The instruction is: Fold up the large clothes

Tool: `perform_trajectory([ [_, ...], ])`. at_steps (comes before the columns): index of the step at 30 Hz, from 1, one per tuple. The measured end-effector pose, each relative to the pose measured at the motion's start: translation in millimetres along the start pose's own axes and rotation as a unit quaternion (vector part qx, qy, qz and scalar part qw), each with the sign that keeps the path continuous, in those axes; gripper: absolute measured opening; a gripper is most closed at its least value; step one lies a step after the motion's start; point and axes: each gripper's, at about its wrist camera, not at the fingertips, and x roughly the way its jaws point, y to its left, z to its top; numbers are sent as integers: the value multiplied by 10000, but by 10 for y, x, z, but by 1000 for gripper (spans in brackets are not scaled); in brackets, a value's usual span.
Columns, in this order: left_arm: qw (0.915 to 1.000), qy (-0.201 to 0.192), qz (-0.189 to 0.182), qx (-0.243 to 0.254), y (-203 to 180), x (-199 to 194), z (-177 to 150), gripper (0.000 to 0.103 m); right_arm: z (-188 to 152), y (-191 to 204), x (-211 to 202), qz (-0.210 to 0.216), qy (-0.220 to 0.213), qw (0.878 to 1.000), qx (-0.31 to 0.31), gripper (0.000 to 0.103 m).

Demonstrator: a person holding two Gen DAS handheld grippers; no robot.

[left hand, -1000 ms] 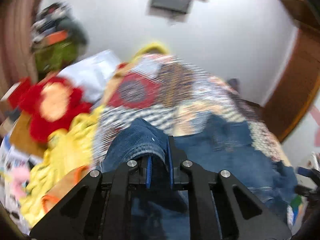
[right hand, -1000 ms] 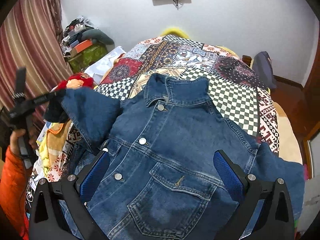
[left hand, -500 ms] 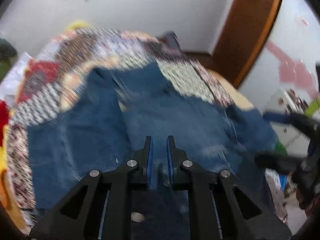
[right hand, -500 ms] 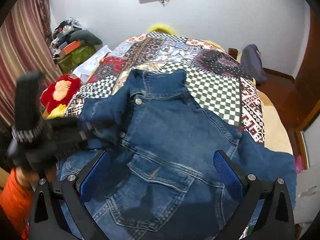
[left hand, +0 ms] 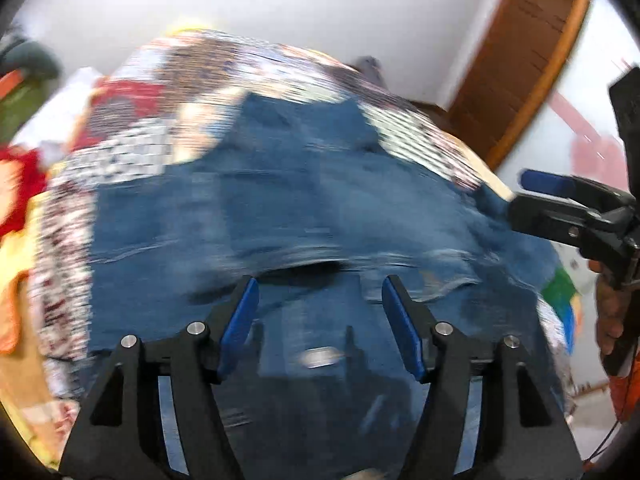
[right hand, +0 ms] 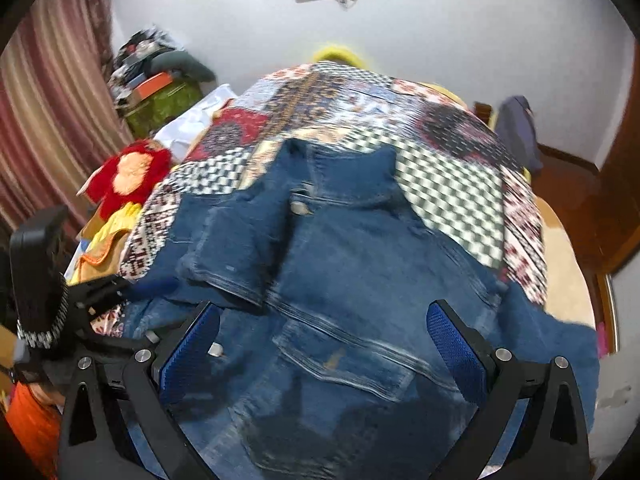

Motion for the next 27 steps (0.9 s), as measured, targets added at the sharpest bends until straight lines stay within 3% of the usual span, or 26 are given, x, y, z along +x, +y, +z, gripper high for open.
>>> perform_trajectory([
  [5, 9944, -206, 947, -411, 731, -287, -180, 67, 170, 571, 209, 253, 111, 9978, -600, 103],
  [11, 9878, -116, 1162, -1033, 1401, -360, -470, 67, 212, 1217, 749, 352, 593, 9888, -1321, 103],
  [16, 9873, 54, 1095, -1148, 1633, -190, -524, 67, 192, 1517, 1394, 311, 1244, 9798, -1533, 102],
  [19, 9884, 154, 1082, -1056, 1658, -39, -514, 67, 163, 1570, 1698, 76, 1464, 9757, -1627, 97],
  [22, 9892, 302, 981, -1049, 1706, 184, -489, 67, 122, 1615, 1838, -33, 1528, 9696, -1913, 85],
  [26, 9876, 524, 947, -1136, 1776, 477, -478, 67, 55, 1623, 1934, -269, 1418, 9627, -2288, 58],
  [27, 9870, 571, 923, -1183, 1785, 534, -485, 67, 50, 1599, 1907, -217, 1233, 9666, -2236, 50],
])
